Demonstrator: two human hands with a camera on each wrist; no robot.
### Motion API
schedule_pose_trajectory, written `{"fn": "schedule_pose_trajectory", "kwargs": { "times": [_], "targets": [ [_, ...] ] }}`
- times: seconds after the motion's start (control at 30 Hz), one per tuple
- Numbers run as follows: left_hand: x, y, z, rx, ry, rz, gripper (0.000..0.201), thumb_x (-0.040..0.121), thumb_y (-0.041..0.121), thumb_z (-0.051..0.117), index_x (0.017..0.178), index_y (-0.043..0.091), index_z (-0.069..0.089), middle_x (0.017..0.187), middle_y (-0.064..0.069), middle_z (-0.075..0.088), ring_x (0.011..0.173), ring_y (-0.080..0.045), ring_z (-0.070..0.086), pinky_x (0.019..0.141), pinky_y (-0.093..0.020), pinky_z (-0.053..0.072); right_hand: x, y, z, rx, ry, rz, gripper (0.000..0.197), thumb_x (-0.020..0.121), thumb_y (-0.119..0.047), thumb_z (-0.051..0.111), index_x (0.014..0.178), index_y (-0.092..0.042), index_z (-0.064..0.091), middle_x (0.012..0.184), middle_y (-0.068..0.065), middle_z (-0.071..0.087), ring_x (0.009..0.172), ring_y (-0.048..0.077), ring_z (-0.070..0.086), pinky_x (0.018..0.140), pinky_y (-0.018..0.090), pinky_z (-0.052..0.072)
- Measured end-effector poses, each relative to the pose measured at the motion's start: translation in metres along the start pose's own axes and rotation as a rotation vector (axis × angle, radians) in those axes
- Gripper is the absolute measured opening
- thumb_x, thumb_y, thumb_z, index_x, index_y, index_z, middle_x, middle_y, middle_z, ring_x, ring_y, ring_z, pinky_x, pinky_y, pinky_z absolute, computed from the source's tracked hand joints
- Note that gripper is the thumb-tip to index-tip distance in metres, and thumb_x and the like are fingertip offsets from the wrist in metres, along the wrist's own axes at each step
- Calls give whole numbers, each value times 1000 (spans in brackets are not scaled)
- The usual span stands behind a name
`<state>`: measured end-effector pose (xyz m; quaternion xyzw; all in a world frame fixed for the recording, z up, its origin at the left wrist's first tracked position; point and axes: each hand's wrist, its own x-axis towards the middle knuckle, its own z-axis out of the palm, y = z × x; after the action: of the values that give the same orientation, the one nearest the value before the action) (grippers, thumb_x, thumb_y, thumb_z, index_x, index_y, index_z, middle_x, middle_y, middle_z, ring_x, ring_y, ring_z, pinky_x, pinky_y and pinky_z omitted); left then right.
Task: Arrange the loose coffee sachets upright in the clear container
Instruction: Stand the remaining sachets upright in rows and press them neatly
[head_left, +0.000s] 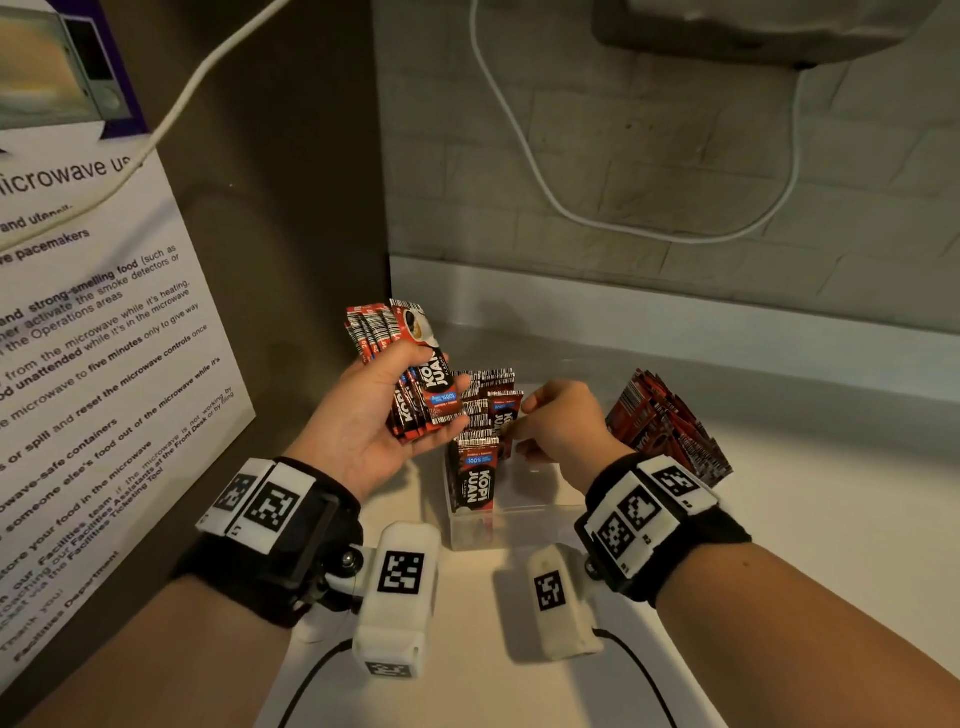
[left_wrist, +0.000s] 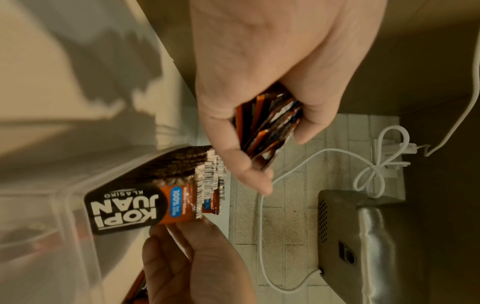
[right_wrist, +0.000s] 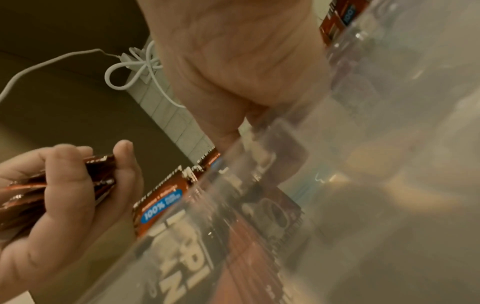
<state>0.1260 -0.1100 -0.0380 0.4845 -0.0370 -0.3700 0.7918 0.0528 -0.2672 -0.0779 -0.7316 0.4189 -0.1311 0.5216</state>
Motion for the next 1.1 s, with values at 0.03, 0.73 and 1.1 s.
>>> {"fn": "schedule_pose_trajectory", "kwargs": {
  "times": [0.03, 0.73, 1.1],
  "targets": [
    [-1, 0, 1, 6, -8, -1, 47, 87, 15, 64, 132, 7, 53, 94, -11, 71, 76, -20, 74, 48, -33, 54, 0, 1, 1, 8, -12, 2, 28, 77, 4, 71, 73, -11, 48, 81, 18, 65, 64, 28, 63, 65, 40, 57],
    [-1, 0, -2, 39, -38, 10, 43, 86, 15, 64, 128, 8, 56, 96, -13, 72, 80, -21, 74, 51, -34, 56, 3, 2, 3, 36, -26, -9, 23, 79, -13, 76, 76, -9, 53, 86, 15, 66, 75, 31, 69, 62, 37, 57],
    [-4, -8, 11, 95, -136, 20, 28, 79, 15, 70, 106, 12, 66, 90, -12, 75, 74, -26, 74, 54, -39, 59, -47, -38, -28, 175, -260, -309, 18, 79, -20, 75, 88, -7, 65, 69, 0, 61, 46, 5, 48, 46, 21, 37]
  ]
}}
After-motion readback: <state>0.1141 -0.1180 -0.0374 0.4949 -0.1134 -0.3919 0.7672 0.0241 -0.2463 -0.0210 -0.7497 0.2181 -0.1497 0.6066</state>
